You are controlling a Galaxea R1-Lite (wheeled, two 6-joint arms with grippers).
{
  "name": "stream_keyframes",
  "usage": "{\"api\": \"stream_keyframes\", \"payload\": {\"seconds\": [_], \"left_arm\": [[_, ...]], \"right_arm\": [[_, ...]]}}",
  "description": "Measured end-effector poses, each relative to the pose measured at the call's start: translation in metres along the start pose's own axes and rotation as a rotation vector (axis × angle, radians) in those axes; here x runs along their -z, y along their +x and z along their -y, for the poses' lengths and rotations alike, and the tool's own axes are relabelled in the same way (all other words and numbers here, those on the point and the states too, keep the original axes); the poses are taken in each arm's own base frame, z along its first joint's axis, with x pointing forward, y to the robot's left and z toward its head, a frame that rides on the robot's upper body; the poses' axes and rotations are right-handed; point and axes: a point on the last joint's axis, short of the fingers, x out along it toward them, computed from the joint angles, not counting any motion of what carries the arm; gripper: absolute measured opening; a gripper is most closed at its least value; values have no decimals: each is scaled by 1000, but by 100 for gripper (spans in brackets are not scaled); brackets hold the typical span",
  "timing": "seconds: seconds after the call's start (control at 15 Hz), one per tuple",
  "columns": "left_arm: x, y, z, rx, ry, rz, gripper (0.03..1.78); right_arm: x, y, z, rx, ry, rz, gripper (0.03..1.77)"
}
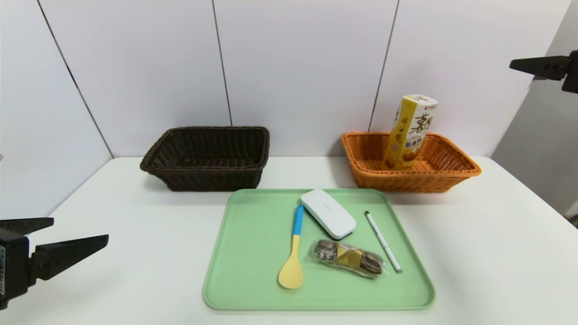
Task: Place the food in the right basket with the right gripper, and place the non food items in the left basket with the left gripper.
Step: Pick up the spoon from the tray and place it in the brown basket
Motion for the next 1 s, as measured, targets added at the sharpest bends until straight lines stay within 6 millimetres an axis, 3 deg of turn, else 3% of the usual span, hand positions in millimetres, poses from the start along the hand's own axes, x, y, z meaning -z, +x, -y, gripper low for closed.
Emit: {"api": "stream_keyframes", "payload": {"seconds": [0.2,0.4,0.73,1.0], "left_arm": [[0,5,-1,-1,-3,-21,169],[-5,14,0,15,7,-49,169],[-29,34,11,30,37,-65,169],[-55,56,40,109,-5,-75,169]], "right_arm": [[3,-33,-6,15,13,-105,169],[19,-59,-14,5,-16,-225,169],[51,-84,-28,-86,0,-318,169],[71,-97,-44,-212,-9,-355,169]]}}
